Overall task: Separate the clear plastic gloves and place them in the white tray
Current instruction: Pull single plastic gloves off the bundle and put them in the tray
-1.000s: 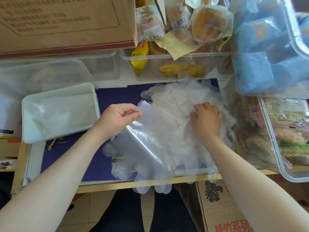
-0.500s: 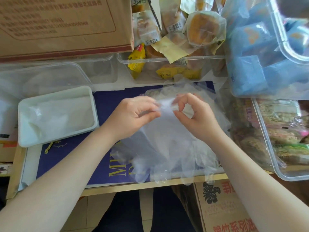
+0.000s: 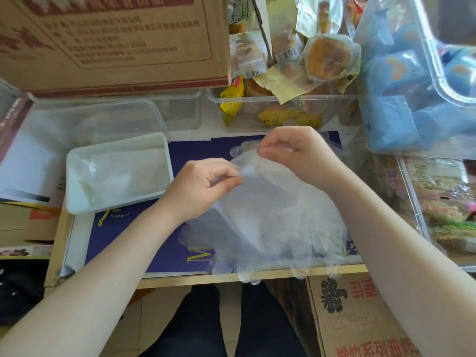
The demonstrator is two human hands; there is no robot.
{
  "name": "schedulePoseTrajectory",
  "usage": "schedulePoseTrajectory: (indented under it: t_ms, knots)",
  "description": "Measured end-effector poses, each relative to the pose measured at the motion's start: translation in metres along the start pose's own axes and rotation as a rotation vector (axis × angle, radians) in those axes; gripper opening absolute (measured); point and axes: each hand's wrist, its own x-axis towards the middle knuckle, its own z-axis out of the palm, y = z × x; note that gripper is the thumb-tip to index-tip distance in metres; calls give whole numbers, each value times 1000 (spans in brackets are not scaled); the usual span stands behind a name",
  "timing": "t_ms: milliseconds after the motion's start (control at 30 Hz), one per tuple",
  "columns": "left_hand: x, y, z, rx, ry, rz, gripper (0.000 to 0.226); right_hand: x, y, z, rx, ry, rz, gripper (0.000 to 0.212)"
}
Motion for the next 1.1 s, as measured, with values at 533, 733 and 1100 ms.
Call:
schedulePoseTrajectory:
  t_ms: [533, 733, 1100]
  knots:
    - [-33, -6, -88, 218, 581, -326, 14, 12, -39, -16, 568, 491, 615, 19]
    - [-17, 5, -96, 162, 596, -212, 6, -5, -57, 11, 379, 428, 527, 37]
    - [3, 15, -109, 63, 542, -42, 27, -32, -124, 19, 283, -43, 77, 24]
